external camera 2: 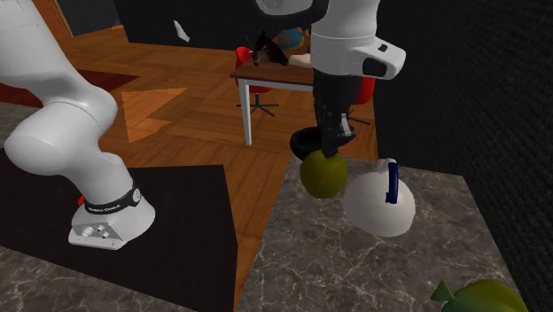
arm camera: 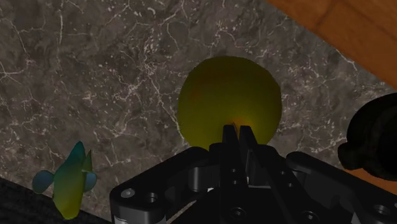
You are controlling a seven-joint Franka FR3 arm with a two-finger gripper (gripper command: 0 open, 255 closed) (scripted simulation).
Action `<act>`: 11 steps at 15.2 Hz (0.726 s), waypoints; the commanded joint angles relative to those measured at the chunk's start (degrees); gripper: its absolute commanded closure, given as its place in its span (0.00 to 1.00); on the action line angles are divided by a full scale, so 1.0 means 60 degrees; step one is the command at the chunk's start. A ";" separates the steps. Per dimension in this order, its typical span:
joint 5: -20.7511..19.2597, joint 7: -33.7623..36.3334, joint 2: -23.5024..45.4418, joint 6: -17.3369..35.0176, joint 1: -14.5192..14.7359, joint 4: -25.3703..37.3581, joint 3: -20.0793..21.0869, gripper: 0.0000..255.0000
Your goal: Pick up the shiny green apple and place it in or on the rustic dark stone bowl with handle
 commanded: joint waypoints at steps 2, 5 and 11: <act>-0.0043 0.0729 -0.0136 -0.0120 0.0318 0.0021 0.0371 1.00; -0.0044 0.1414 -0.0078 -0.0242 0.0637 0.0226 0.0733 1.00; -0.0053 0.2747 0.0286 -0.0542 0.1263 0.0935 0.1426 1.00</act>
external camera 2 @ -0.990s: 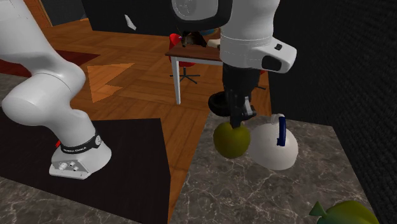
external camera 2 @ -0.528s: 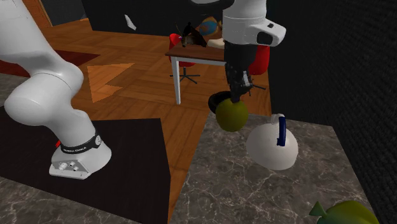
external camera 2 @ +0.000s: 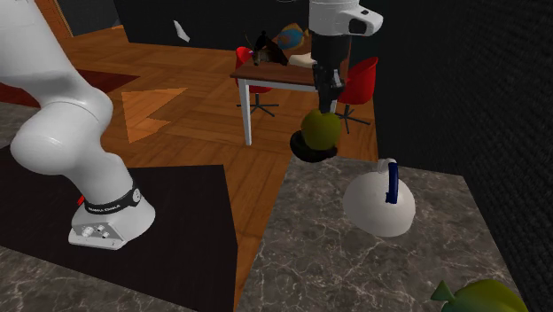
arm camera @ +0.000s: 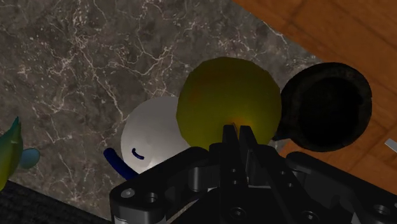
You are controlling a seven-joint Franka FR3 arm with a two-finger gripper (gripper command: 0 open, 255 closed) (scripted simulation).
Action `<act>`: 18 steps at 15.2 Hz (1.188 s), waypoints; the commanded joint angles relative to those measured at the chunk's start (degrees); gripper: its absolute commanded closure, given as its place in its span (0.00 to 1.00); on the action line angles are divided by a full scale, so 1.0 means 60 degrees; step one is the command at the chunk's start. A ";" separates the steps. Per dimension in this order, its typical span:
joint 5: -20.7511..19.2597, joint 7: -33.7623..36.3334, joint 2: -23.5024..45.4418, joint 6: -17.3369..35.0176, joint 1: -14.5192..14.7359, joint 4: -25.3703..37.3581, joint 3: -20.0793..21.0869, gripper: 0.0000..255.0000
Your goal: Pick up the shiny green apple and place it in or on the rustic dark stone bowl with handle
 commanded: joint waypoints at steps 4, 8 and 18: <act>-0.0039 0.1122 0.0529 -0.0342 0.0527 0.0904 0.0552 1.00; -0.0118 0.1963 0.1094 -0.0651 0.0947 0.1801 0.0942 1.00; -0.0347 0.3241 0.2317 -0.0810 0.1663 0.3202 0.1458 1.00</act>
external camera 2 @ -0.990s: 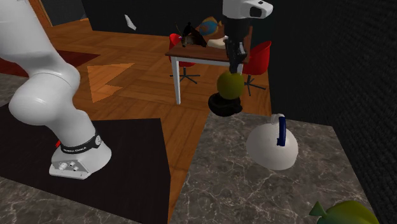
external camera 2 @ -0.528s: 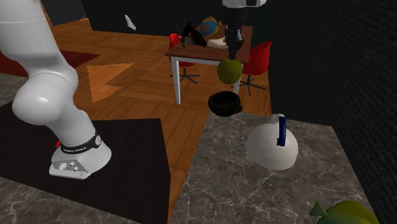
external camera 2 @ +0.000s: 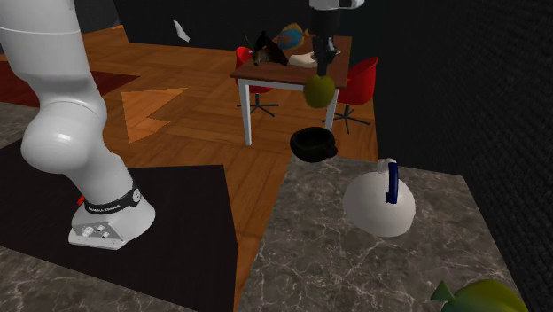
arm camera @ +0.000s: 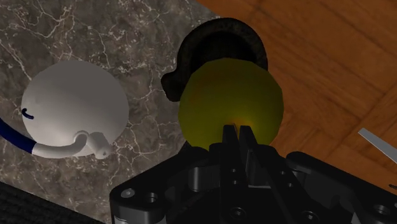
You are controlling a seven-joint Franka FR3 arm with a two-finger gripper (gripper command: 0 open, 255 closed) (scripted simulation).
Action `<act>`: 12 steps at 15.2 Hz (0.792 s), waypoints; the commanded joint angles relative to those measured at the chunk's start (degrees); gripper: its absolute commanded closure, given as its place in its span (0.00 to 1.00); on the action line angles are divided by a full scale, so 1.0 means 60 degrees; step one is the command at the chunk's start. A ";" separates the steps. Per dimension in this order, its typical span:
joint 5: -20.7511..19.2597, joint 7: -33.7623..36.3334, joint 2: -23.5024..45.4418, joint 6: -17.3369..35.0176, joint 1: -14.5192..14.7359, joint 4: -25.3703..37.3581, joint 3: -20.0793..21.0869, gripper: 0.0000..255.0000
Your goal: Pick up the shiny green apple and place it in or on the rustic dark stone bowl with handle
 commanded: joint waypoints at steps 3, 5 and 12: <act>-0.0006 0.0013 0.0052 0.0480 0.0006 -0.0421 0.0002 1.00; -0.0008 0.0012 0.0080 0.0727 0.0006 -0.0641 0.0001 1.00; -0.0021 0.0012 0.0241 0.1574 0.0007 -0.1328 -0.0004 1.00</act>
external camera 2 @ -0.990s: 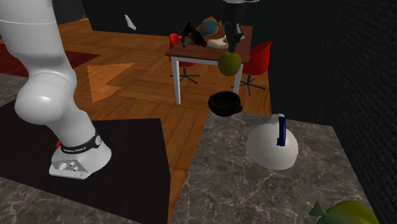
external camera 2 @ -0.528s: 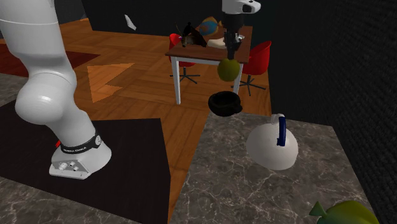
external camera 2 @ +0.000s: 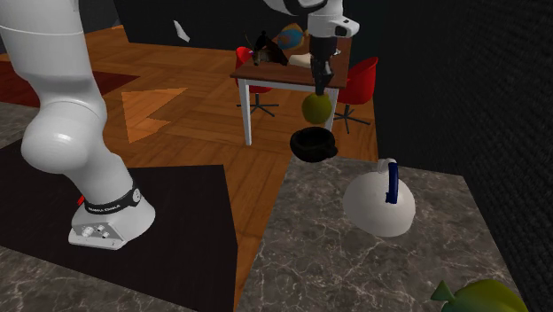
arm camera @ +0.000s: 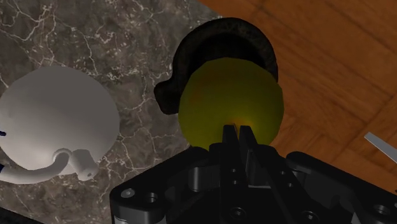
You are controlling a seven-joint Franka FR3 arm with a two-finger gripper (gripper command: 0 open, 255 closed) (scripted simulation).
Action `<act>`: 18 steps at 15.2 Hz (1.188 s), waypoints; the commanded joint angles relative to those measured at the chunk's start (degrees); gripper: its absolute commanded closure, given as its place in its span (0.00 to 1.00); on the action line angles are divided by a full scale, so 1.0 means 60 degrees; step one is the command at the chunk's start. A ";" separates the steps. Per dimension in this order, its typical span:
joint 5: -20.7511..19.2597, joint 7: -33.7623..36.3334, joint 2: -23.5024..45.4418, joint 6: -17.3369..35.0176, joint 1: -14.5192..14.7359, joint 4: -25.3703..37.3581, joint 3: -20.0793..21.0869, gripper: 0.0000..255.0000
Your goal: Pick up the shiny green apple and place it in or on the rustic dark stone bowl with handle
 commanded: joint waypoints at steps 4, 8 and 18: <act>-0.0014 -0.0004 0.0158 0.0615 -0.0002 -0.0451 -0.0007 1.00; -0.0029 0.0001 0.0321 0.1079 0.0002 -0.0752 -0.0011 1.00; -0.0038 0.0004 0.0421 0.1327 0.0004 -0.0900 -0.0014 1.00</act>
